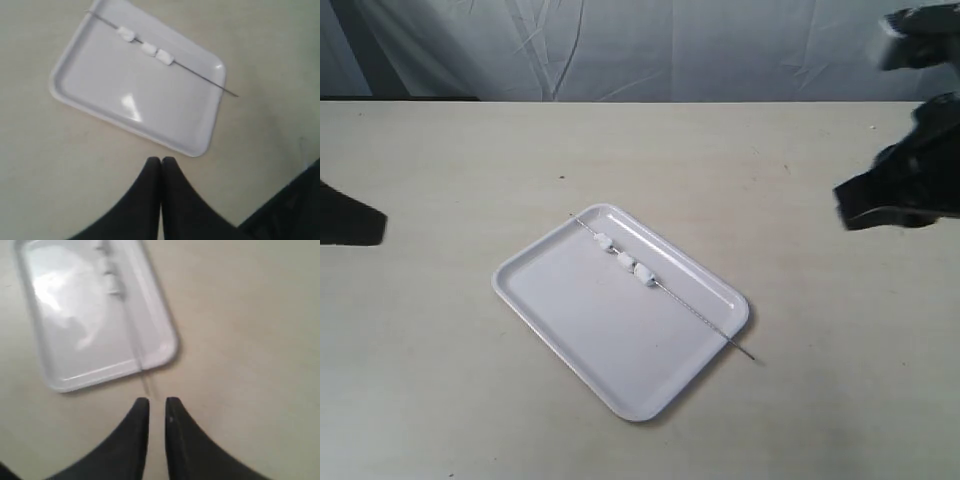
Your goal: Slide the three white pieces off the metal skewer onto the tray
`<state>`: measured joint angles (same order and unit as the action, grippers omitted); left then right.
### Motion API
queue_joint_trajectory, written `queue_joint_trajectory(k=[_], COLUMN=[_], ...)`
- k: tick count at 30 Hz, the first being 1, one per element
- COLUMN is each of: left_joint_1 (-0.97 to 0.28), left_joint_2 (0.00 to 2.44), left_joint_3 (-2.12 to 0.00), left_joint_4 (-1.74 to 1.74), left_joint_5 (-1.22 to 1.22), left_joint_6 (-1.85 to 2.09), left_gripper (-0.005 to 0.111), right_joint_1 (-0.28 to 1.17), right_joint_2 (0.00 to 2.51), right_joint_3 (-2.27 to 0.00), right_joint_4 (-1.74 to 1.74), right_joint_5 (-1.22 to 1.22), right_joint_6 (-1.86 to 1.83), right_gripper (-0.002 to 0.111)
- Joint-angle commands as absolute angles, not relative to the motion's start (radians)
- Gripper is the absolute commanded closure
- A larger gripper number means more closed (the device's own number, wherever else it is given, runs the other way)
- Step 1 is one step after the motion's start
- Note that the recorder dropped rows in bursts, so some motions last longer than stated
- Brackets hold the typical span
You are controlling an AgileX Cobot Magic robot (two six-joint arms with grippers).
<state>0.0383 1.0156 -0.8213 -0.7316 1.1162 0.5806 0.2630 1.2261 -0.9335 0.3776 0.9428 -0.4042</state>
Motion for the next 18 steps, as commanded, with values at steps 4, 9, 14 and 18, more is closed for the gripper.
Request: queue_joint_trajectory(k=[4, 9, 14, 18], left_joint_1=[0.037, 0.037, 0.037, 0.037], left_joint_2=[1.167, 1.231, 1.299, 1.335], left_joint_3=[-0.726, -0.680, -0.678, -0.678], left_joint_4=[-0.879, -1.071, -1.098, -1.115], left_joint_5=[0.919, 0.894, 0.968, 0.974], left_joint_6=[0.797, 1.079, 1.118, 1.123], left_gripper=[0.100, 0.088, 0.074, 0.069], right_joint_1=[0.334, 0.413, 0.496, 0.550], right_joint_2=[1.478, 1.638, 1.759, 1.822], right_joint_3=[-0.941, -0.941, -0.941, -0.941], right_joint_4=[0.552, 0.554, 0.549, 0.542], right_joint_5=[0.877, 0.796, 0.658, 0.576], right_joint_6=[-0.711, -0.809, -0.835, -0.873], right_gripper=[0.067, 0.071, 0.072, 0.072])
